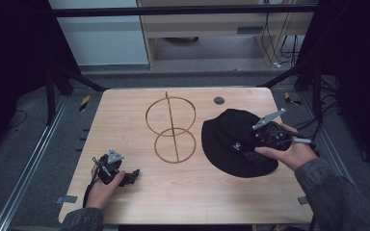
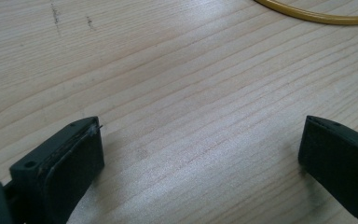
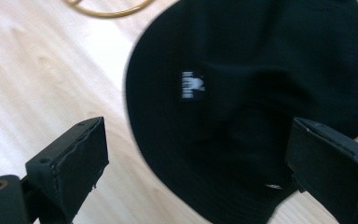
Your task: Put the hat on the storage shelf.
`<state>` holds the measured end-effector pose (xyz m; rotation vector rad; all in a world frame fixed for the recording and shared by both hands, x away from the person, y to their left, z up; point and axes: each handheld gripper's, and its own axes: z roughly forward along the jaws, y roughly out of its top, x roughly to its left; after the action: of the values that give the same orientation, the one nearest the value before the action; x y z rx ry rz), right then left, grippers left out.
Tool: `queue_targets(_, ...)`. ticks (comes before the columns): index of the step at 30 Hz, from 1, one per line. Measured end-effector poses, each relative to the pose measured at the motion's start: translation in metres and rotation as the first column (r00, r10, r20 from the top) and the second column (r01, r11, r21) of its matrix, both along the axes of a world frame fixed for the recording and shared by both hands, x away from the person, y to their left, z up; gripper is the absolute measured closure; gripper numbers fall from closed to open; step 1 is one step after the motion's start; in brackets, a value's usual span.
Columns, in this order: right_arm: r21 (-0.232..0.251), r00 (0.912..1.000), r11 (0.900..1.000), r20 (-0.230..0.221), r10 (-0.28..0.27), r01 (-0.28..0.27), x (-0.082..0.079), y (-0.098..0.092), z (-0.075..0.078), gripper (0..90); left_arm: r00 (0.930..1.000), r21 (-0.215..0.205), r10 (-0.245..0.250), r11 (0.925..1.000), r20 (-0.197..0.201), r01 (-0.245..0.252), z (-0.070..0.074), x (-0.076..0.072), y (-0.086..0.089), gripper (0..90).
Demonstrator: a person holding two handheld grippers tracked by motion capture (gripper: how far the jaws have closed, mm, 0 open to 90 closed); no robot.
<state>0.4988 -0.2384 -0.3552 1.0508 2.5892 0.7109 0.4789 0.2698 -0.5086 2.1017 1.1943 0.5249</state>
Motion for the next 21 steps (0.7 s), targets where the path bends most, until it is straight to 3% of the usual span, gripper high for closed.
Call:
queue_targets(6, -0.011, 0.9984, 0.998, -0.017, -0.054, 0.054, 0.022, -0.020, 0.004, 6.2, 1.0000, -0.006, 0.004, 1.0000, 0.000, -0.004, 0.000, 0.000, 0.000, 0.0)
queue_targets(13, -0.002, 0.9971, 0.997, -0.018, -0.074, 0.074, 0.041, -0.028, 0.009, 6.0, 1.0000, -0.001, -0.007, 1.0000, -0.001, 0.007, 0.000, 0.001, 0.000, 0.0)
queue_targets(18, 0.012, 0.9975, 0.997, -0.009, -0.070, 0.070, 0.053, -0.026, 0.010, 6.1, 1.0000, -0.001, -0.007, 1.0000, 0.000, 0.007, 0.000, 0.001, 0.000, 0.0)
queue_targets(21, 0.005, 0.9992, 0.999, 0.004, -0.039, 0.039, 0.057, -0.021, 0.009, 7.1, 1.0000, -0.005, -0.006, 1.0000, 0.002, 0.006, 0.000, 0.001, 0.000, 0.0)
